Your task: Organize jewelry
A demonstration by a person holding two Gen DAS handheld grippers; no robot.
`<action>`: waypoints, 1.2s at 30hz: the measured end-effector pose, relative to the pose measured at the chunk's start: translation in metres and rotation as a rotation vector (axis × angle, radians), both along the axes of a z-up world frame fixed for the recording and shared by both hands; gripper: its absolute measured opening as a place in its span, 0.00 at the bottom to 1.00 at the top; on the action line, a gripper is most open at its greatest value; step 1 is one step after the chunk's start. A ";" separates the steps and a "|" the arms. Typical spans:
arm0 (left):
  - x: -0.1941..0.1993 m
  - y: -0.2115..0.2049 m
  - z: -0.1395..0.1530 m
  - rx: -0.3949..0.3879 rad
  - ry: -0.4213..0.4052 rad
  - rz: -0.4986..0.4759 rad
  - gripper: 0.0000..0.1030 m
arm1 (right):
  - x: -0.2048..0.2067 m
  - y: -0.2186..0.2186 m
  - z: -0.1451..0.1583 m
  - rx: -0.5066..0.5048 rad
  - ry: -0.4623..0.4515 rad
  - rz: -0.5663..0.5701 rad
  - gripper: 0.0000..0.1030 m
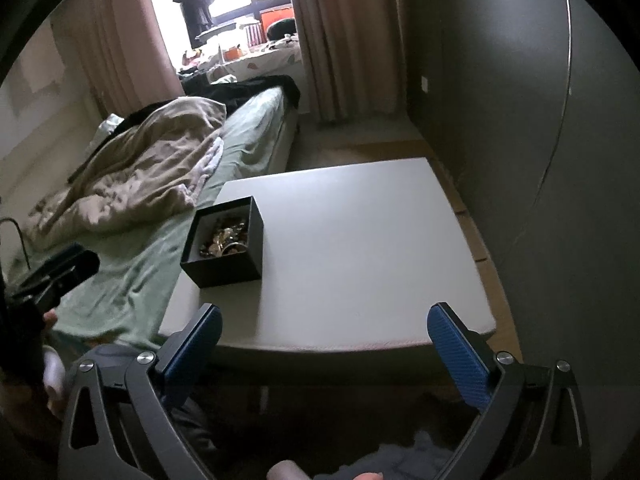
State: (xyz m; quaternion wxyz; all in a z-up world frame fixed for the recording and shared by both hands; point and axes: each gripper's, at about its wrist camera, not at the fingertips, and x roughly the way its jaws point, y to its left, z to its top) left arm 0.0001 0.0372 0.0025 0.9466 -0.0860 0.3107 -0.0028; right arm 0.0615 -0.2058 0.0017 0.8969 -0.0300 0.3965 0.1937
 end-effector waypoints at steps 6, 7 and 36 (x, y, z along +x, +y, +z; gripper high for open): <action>0.001 -0.007 0.000 0.025 -0.004 -0.006 0.98 | -0.003 -0.005 0.004 0.023 -0.018 -0.003 1.00; 0.002 -0.008 0.000 0.025 -0.004 -0.006 0.98 | -0.003 -0.008 0.005 0.034 -0.020 -0.009 1.00; -0.007 -0.005 0.002 0.052 -0.016 0.045 0.98 | 0.000 -0.017 0.004 0.090 0.012 -0.020 1.00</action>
